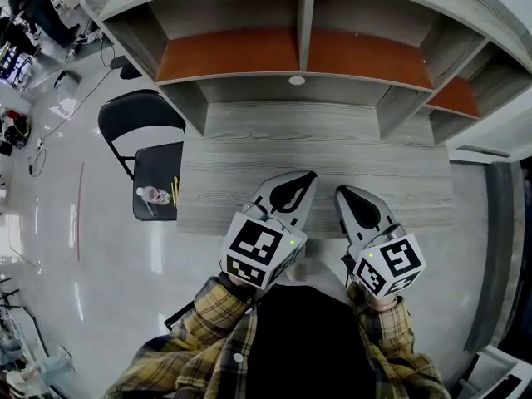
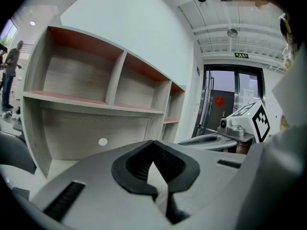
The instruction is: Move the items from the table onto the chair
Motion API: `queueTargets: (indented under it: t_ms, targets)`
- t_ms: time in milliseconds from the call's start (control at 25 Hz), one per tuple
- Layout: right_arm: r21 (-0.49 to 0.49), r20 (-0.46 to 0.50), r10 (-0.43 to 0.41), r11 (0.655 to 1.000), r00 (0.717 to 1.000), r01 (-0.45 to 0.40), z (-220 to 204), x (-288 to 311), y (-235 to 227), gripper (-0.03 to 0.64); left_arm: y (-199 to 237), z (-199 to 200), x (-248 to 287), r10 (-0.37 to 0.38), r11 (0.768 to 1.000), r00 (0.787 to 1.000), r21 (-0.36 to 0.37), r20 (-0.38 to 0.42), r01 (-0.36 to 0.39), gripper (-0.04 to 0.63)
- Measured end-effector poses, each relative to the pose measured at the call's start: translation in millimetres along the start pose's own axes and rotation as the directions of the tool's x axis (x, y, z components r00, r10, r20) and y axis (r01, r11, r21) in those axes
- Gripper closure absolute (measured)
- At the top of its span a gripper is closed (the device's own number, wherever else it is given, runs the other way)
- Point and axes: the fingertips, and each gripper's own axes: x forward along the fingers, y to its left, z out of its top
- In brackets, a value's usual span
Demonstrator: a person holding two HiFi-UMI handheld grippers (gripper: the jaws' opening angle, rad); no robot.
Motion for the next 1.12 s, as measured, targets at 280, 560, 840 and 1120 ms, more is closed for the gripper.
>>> queueTargets:
  t_ms: [280,560,840,1120]
  targets:
    - [-0.01,0.001,0.005,1.0,1.0,-0.005,1,0,3,0.6,7,-2,-8,0.019,1.0,1.0,-0.021,0.001,-0.019,0.591]
    - [-0.015,0.003,0.005,1.0,1.0,-0.005,2,1,5,0.6,8,-1,-9,0.015,1.0,1.0,-0.027,0.005,-0.014,0.591]
    - [-0.019,-0.008,0.005,1.0,1.0,-0.005,-1,-2,2,0.6,0,-3,-5,0.003,1.0,1.0,-0.029,-0.004,-0.003,0.591]
    - [-0.023,-0.009,0.016,1.0,1.0,-0.016,-4,-6,3,0.6,-4,1,3,-0.046,0.999,0.998,0.02,0.031,0.046,0.591]
